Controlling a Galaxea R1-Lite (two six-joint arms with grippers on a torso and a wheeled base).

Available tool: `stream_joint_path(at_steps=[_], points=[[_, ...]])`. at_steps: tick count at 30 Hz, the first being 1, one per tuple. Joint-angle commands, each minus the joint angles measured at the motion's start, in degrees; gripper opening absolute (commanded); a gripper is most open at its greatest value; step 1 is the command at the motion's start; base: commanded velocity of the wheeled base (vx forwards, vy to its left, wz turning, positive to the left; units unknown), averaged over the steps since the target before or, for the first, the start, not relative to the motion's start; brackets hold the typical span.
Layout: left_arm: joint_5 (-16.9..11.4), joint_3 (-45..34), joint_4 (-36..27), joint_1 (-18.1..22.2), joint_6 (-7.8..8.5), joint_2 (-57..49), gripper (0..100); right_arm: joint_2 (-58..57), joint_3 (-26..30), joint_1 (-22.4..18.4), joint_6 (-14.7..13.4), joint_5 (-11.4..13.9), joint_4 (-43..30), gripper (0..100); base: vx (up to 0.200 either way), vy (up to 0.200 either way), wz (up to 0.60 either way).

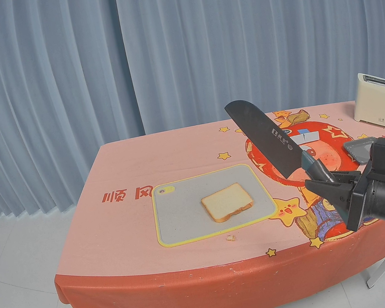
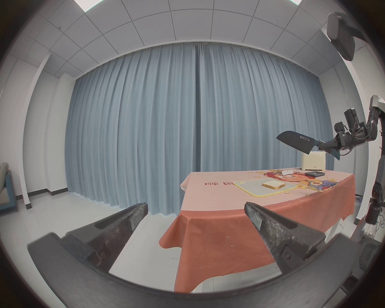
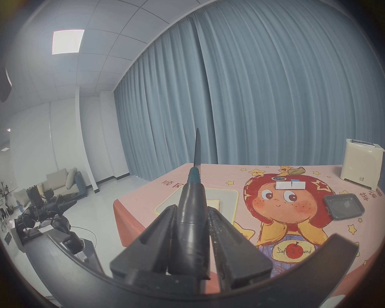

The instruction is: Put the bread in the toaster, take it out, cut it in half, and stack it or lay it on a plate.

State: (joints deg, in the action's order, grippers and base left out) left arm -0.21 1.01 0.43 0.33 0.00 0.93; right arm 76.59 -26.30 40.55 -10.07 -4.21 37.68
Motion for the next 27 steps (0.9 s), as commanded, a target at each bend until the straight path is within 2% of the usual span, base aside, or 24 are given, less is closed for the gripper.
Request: stream_joint_path(at_steps=[1,10,19,22,23,27], points=[[0.12,-1.01,0.01,0.02,-0.18,-0.93,100,-0.3,0.1,0.06,0.14,-0.01,0.02,0,0.0,0.0,0.0],[0.82,-1.01,0.54,0.02,-0.7,-0.93,100,-0.22,0.46,0.15,0.84,0.07,0.02,0,0.0,0.0,0.0],[0.91,-1.01,0.98,0.02,-0.53,-0.93,100,-0.48,0.37,-0.03,0.84,0.07,0.11,0,0.0,0.0,0.0],[1.09,-1.01,5.55,0.02,-0.44,-0.93,100,-0.48,0.46,-0.03,0.84,0.07,0.11,0,0.0,0.0,0.0],[1.61,-1.01,10.38,0.02,-0.44,-0.93,100,-0.48,0.37,0.06,0.93,0.07,0.11,0,0.0,0.0,0.0],[1.79,-1.01,11.7,0.02,-0.18,-0.93,100,-0.22,0.37,0.06,0.84,0.07,0.11,0,0.0,0.0,0.0]])
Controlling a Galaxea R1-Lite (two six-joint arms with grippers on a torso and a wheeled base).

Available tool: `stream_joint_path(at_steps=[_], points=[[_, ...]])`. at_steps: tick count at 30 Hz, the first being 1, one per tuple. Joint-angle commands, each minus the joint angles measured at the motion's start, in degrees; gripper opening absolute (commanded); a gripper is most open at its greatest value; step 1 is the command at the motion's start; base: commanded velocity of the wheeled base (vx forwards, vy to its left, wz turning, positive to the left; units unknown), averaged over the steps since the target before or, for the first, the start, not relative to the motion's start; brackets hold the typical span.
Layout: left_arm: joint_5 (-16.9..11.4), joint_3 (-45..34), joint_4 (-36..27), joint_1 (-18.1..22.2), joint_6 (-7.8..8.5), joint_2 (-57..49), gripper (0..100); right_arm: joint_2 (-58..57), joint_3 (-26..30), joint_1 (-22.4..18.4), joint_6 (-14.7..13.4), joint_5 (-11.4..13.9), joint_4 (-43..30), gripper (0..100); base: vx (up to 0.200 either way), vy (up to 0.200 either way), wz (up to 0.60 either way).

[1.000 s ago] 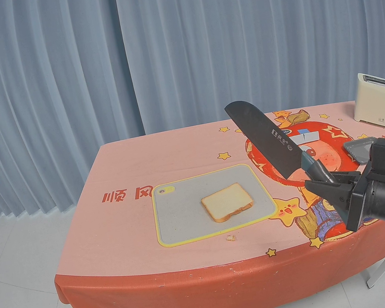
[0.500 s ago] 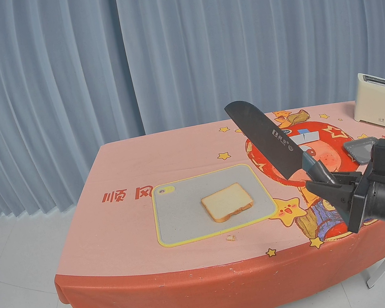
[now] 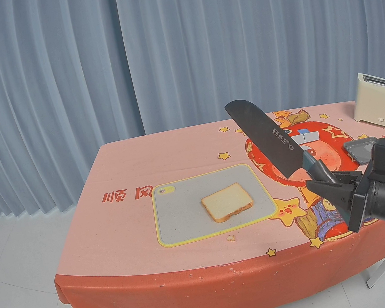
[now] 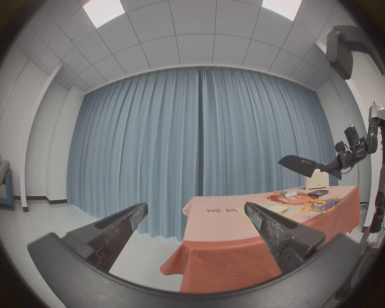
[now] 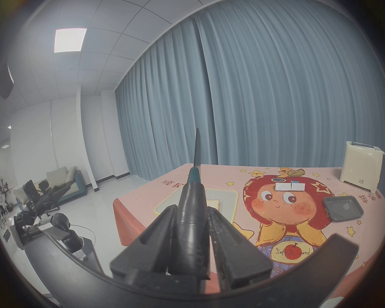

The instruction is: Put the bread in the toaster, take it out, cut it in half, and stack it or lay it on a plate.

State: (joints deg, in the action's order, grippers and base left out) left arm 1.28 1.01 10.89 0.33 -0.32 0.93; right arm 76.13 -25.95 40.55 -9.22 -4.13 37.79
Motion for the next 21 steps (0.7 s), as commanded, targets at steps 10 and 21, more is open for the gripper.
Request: stream_joint_path(at_steps=[10,21], points=[[0.13,-1.01,2.3,0.02,0.4,-0.93,100,-0.9,-0.06,0.06,-0.01,-0.09,-0.09,0,0.0,0.0,0.0],[-1.98,-0.31,3.79,0.02,1.37,-0.93,100,-1.07,-0.15,0.15,-0.01,-0.09,-0.09,0,0.0,0.0,0.0]])
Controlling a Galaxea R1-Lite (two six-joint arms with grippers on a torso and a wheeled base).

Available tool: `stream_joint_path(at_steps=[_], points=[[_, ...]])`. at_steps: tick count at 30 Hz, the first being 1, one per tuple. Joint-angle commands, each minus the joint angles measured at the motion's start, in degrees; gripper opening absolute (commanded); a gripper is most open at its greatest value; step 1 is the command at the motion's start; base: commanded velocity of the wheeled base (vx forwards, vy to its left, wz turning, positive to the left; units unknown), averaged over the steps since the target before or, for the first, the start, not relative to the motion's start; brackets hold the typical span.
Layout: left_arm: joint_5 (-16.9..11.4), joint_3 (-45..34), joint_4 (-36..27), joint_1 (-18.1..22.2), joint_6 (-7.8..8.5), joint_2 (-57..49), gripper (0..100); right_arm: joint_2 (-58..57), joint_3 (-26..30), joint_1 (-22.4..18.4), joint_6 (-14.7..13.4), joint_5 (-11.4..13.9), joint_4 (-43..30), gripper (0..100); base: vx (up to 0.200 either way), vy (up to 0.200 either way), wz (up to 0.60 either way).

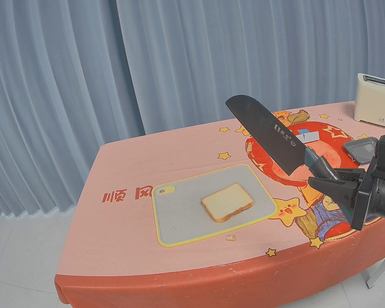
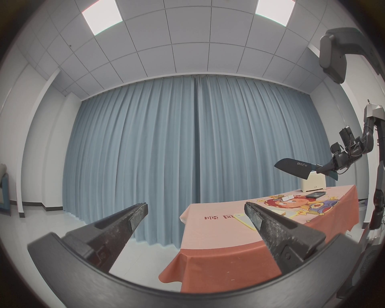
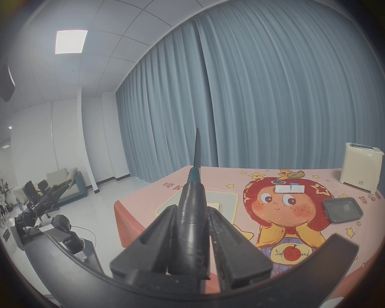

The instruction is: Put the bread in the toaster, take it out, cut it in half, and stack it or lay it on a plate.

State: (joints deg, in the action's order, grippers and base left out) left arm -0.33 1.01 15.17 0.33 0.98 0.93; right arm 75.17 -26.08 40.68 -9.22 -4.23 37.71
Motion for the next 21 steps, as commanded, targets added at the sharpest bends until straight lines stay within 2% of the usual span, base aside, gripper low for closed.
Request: stream_joint_path(at_steps=[1,4,7,11,21], points=[[-0.9,0.31,-2.07,0.02,0.08,-0.93,100,-0.11,-0.03,0.01,0.08,0.01,0.0,0,0.0,0.0,0.0],[-1.96,2.15,-5.94,0.02,0.17,-0.93,100,-0.11,0.06,0.1,0.08,0.01,-0.09,0,0.0,0.0,0.0],[-4.42,4.09,-8.84,0.02,0.08,-0.93,100,-0.11,0.06,0.63,-0.01,0.01,0.0,0,0.0,0.0,0.0],[-5.47,5.58,-8.31,-0.07,0.08,0.04,100,-0.11,0.24,0.8,0.08,-0.08,-0.09,0,0.0,0.0,0.0],[-6.7,10.41,-6.9,-0.59,0.26,11.82,100,-0.02,0.15,0.8,0.08,0.01,0.0,0,0.0,0.0,0.0]])
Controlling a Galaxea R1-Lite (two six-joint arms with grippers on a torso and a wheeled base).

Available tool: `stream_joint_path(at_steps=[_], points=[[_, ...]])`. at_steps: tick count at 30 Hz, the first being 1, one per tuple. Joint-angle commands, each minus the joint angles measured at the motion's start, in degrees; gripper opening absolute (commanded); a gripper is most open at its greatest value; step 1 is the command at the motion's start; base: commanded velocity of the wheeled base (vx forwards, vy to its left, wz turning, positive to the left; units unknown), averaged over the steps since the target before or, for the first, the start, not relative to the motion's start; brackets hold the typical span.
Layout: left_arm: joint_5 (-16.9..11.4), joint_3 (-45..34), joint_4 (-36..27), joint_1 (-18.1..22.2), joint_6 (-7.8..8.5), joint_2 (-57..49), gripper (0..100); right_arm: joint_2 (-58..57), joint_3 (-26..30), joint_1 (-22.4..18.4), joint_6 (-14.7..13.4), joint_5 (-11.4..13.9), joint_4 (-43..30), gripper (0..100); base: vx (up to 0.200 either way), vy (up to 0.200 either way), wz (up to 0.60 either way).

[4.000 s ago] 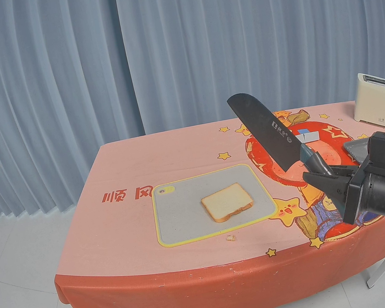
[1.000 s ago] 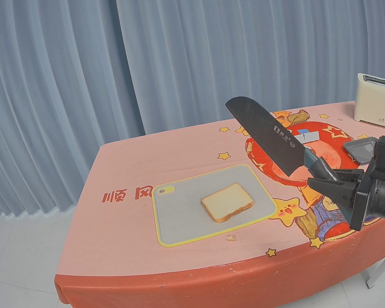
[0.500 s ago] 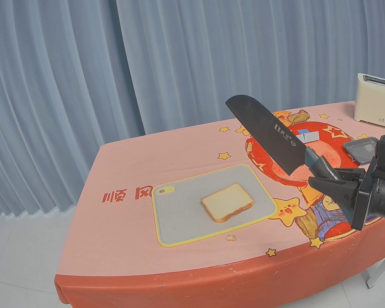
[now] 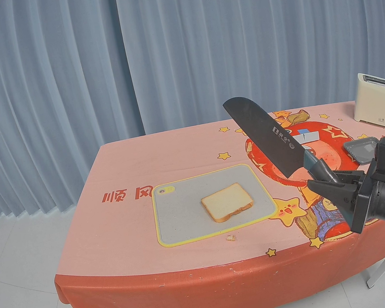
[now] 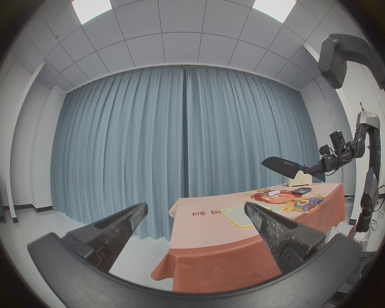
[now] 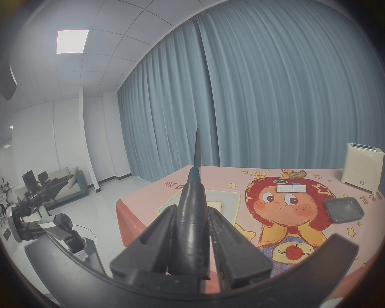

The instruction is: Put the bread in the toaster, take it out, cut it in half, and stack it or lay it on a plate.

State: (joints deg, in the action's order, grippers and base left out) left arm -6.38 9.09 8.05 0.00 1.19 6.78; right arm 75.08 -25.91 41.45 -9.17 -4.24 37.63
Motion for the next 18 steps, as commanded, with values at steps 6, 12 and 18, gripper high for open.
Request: stream_joint_path(at_steps=[6,12,18], points=[[-2.33,7.78,-0.4,-0.18,-0.14,11.06,100,0.06,-0.02,0.04,0.03,0.02,-0.02,0,0.0,0.0,0.0],[-2.15,12.79,-0.49,0.0,-0.05,16.6,100,0.15,-0.02,0.04,0.03,0.02,-0.02,0,0.0,0.0,0.0],[-2.15,14.81,-1.81,0.0,3.9,20.64,100,0.42,0.07,0.04,0.03,0.02,-0.02,0,0.0,0.0,0.0]])
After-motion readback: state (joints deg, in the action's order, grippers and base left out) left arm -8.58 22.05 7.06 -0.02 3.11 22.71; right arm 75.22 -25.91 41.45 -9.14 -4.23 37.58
